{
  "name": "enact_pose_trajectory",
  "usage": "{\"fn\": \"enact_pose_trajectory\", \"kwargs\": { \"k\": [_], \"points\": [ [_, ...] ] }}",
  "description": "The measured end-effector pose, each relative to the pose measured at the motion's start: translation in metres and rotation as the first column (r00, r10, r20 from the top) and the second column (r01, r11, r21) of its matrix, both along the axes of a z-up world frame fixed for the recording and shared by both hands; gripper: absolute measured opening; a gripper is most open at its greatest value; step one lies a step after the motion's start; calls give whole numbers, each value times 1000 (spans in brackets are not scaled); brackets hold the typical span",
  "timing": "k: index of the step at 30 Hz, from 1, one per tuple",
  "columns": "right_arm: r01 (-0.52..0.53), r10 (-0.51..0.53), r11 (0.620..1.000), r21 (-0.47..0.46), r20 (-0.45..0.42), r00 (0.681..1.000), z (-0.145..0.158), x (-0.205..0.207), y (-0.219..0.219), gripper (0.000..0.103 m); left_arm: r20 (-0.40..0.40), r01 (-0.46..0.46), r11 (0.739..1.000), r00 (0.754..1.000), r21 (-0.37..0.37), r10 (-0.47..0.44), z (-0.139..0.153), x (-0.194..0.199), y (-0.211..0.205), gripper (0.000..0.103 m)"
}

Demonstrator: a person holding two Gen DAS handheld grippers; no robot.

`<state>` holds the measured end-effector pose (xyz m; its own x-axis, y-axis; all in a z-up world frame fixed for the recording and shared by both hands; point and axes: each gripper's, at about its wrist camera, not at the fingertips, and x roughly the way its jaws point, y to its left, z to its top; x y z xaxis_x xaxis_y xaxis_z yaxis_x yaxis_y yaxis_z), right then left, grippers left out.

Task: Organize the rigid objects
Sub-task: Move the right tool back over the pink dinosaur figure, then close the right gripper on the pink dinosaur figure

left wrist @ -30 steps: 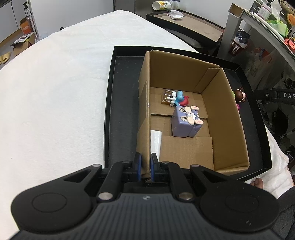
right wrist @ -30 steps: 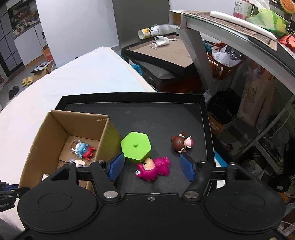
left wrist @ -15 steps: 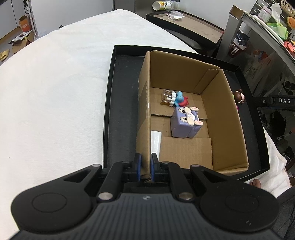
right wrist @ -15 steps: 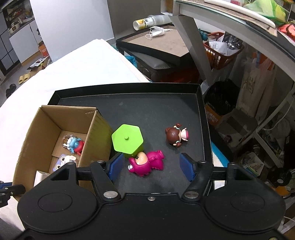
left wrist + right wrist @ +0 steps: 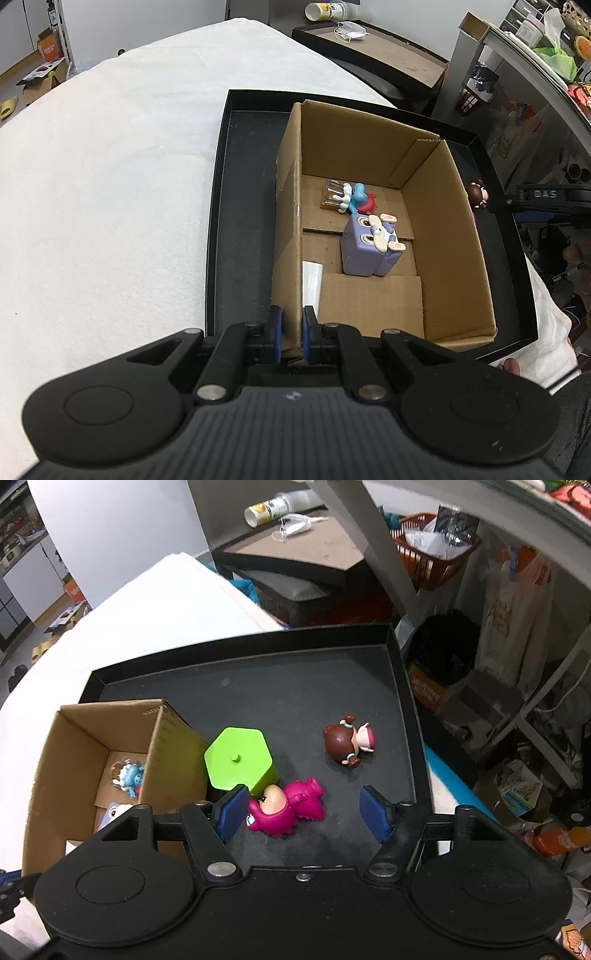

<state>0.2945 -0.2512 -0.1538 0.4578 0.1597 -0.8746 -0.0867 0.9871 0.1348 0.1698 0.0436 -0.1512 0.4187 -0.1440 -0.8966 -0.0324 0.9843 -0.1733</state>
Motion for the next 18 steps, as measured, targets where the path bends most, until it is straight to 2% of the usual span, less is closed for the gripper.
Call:
{"fn": "enact_pose_trajectory", "kwargs": {
  "k": [8, 16, 18],
  "points": [
    [26, -28, 999, -30, -83, 996, -29, 16, 10, 66, 1, 2, 1000, 1000, -9, -2, -1, 0, 2, 10],
    [76, -76, 997, -3, -98, 992, -44, 23, 9, 66, -2, 3, 1000, 1000, -4, -3, 0, 0, 0, 10],
    [78, -81, 996, -34, -113, 990, -50, 24, 11, 66, -2, 2, 1000, 1000, 0, -2, 0, 0, -1, 10]
  ]
}}
